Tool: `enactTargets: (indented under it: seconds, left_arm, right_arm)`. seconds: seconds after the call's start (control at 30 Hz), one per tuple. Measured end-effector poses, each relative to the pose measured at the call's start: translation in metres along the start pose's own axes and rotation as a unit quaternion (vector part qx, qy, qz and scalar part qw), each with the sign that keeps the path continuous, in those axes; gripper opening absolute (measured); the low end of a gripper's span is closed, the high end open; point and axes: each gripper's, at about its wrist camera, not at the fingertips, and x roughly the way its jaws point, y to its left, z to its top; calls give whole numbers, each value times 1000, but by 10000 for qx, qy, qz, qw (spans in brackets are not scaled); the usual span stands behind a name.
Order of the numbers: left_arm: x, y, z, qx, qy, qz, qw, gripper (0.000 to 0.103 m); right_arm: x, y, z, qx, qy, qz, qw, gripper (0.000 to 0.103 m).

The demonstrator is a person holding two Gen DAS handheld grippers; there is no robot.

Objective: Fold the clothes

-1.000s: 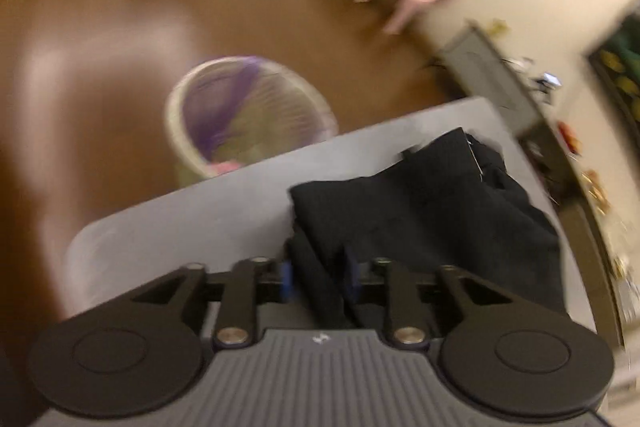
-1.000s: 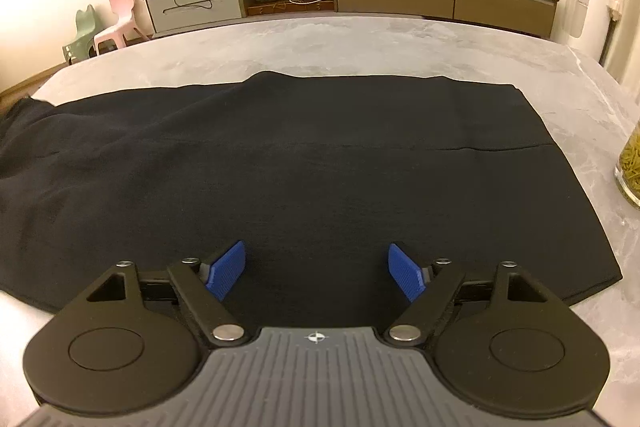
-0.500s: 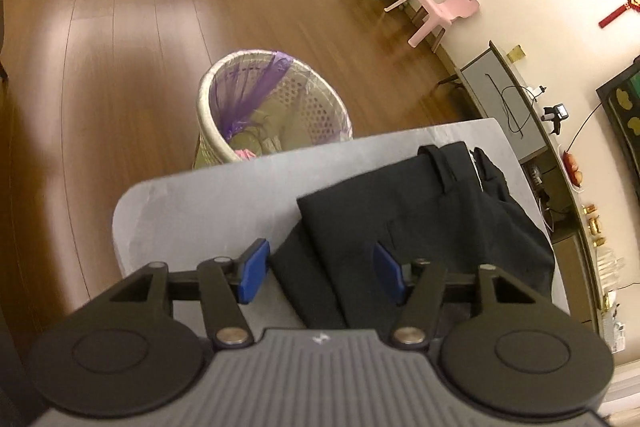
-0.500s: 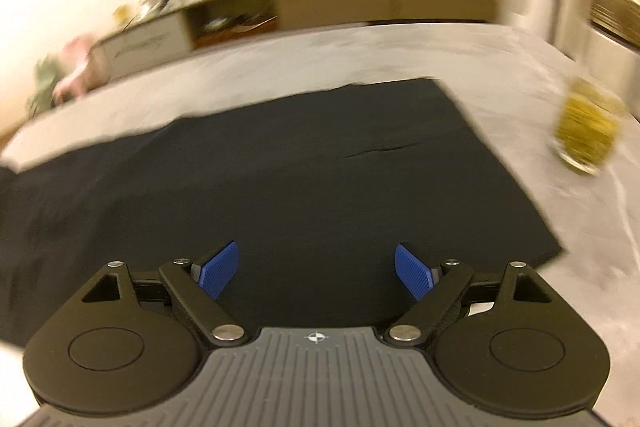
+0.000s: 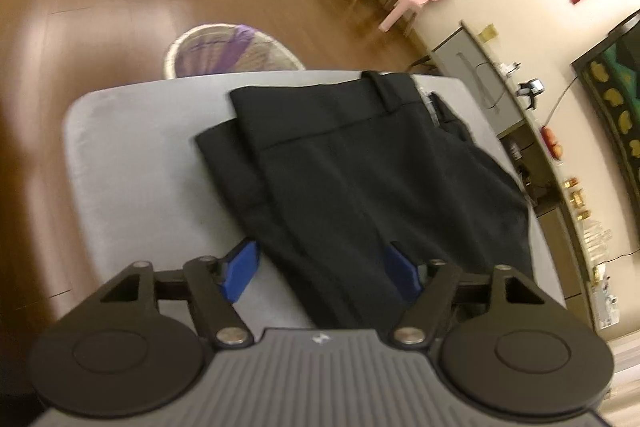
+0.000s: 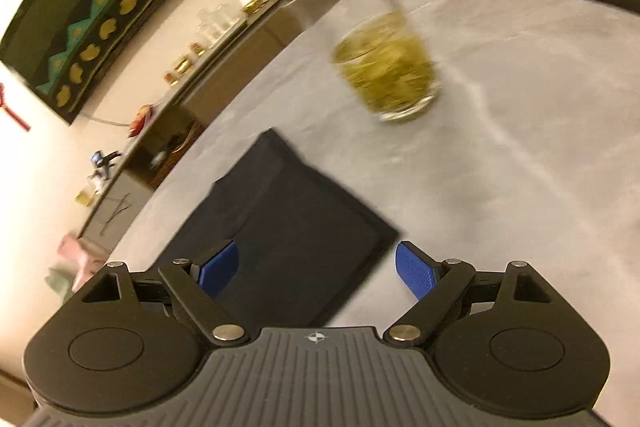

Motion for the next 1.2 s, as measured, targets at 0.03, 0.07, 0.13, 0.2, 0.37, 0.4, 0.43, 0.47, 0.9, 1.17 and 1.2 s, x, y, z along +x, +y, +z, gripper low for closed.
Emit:
enactTargets:
  seconds: [0.03,0.07,0.13,0.2,0.37,0.4,0.43,0.47,0.9,1.17,1.2]
  left_arm:
    - [3,-3,-1,25,-24,-77,10000,82]
    - [7,-6,-2,45,-43,-153,9999,83]
    - [12,-12,-5,64,-87,-285,9995,86]
    - [15,-16,-9,98,-119,-367,9992,90]
    - [14,-17,-14,85,-409,-200,9989,87]
    - [8,-8,-12,-175,-537,-138,9983,86]
    - [2,3,-9,-465,-671,-74,9966,86]
    - [-2,11,-7,-671,-722,-71,9951,86]
    - [35,-14,-3,18,-195,-326,9993,1]
    - [-39,-30,-11,306,-1108,-1198,9861,1]
    - [-55,-34,-12,342,-1238,-1385,9820,1]
  right_arm:
    - [5,3,-1,36,65,131,9999,87]
    - [8,5,-2,58,138,245,9996,87]
    - [14,10,-6,101,285,473,9984,87]
    - [20,14,-9,145,432,701,9965,87]
    - [21,22,-10,-100,238,498,9984,87]
    - [24,27,-13,-218,353,590,9974,87]
    - [27,33,-15,-335,469,682,9960,87]
    - [28,36,-17,-438,474,661,9957,87]
    - [45,49,-15,-1182,197,86,9928,17]
    - [-20,73,-8,-1947,-554,674,9770,3]
    - [-36,78,-7,-2069,-675,800,9727,3]
